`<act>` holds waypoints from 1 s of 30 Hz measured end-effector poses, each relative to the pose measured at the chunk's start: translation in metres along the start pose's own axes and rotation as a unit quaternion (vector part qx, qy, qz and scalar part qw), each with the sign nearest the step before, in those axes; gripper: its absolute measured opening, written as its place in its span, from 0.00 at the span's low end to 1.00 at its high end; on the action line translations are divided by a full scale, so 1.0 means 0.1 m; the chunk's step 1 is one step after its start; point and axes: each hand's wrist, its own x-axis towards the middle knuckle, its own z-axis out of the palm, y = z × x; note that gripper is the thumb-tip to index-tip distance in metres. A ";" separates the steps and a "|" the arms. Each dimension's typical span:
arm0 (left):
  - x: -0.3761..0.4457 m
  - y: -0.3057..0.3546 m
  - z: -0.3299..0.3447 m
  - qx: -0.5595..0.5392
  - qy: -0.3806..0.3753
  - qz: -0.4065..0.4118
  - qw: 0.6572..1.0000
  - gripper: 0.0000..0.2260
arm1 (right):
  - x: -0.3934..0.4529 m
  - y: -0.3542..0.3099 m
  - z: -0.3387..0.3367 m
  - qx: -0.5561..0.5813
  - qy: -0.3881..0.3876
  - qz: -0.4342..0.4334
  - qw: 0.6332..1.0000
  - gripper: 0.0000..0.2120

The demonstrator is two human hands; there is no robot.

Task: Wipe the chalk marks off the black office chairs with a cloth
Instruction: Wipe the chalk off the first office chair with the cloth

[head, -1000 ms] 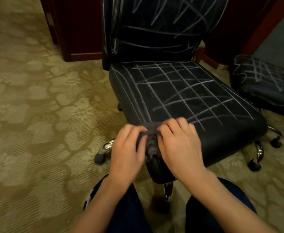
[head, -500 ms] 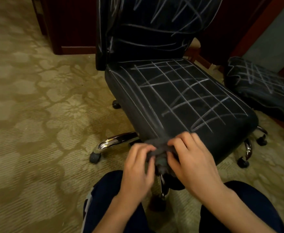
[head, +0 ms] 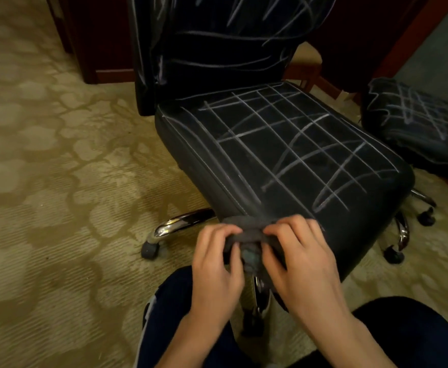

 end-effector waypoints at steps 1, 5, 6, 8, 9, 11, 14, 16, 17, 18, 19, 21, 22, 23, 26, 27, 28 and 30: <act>0.13 0.03 -0.01 0.019 -0.003 0.006 1.000 0.08 | 0.11 0.02 0.01 0.004 -0.001 0.010 1.000 0.10; 0.68 0.05 -0.05 0.115 0.006 -0.015 0.993 0.08 | 0.70 0.05 0.09 0.030 -0.022 0.028 0.999 0.10; 0.76 0.05 -0.06 0.135 0.001 -0.009 0.991 0.08 | 0.76 0.06 0.09 0.034 -0.027 0.020 0.999 0.10; 0.72 0.05 -0.11 0.150 -0.033 0.023 0.988 0.08 | 0.70 0.11 0.05 0.027 -0.039 -0.001 0.999 0.10; 0.61 0.06 -0.13 0.146 -0.056 0.044 0.987 0.08 | 0.58 0.14 0.02 0.022 -0.048 -0.007 0.999 0.10; 0.32 0.14 -0.16 0.136 -0.093 0.066 0.984 0.09 | 0.28 0.18 -0.06 0.026 -0.056 -0.012 0.998 0.09; 0.13 0.20 -0.10 0.133 -0.086 0.057 0.986 0.08 | 0.05 0.26 -0.06 0.049 -0.039 -0.018 0.998 0.07; 0.23 0.19 -0.04 0.137 -0.068 0.059 0.987 0.08 | 0.11 0.28 -0.02 0.043 -0.020 -0.011 0.999 0.06; 0.31 0.18 -0.03 0.138 -0.059 0.059 0.987 0.08 | 0.20 0.27 0.01 0.038 -0.014 -0.007 0.999 0.06; 0.43 0.17 -0.03 0.145 -0.052 0.058 0.986 0.08 | 0.32 0.24 0.03 0.036 -0.010 -0.006 0.999 0.06; 0.55 0.13 -0.03 0.161 -0.045 0.055 0.984 0.09 | 0.46 0.21 0.06 0.035 -0.009 -0.006 0.999 0.07; 0.78 0.07 -0.07 0.205 -0.037 0.035 0.978 0.08 | 0.72 0.14 0.14 0.036 -0.025 0.001 0.999 0.09; 0.87 0.07 -0.10 0.222 -0.038 0.025 0.974 0.08 | 0.79 0.11 0.16 0.040 -0.028 0.002 0.999 0.09; 0.93 0.09 -0.12 0.237 -0.047 0.021 0.970 0.08 | 0.81 0.09 0.16 0.041 -0.025 -0.003 0.999 0.08; 0.81 0.25 -0.14 0.250 -0.111 0.079 0.958 0.07 | 0.52 0.21 0.03 0.035 -0.023 -0.003 0.999 0.09; 0.70 0.34 -0.13 0.235 -0.142 0.108 0.956 0.07 | 0.35 0.28 -0.04 0.044 -0.020 0.007 0.999 0.10; 0.60 0.43 -0.09 0.211 -0.173 0.129 0.953 0.07 | 0.17 0.36 -0.12 0.052 -0.013 0.022 0.998 0.08; 0.55 0.56 0.05 0.169 -0.226 0.167 0.945 0.07 | -0.12 0.55 -0.19 0.063 0.028 0.049 0.996 0.04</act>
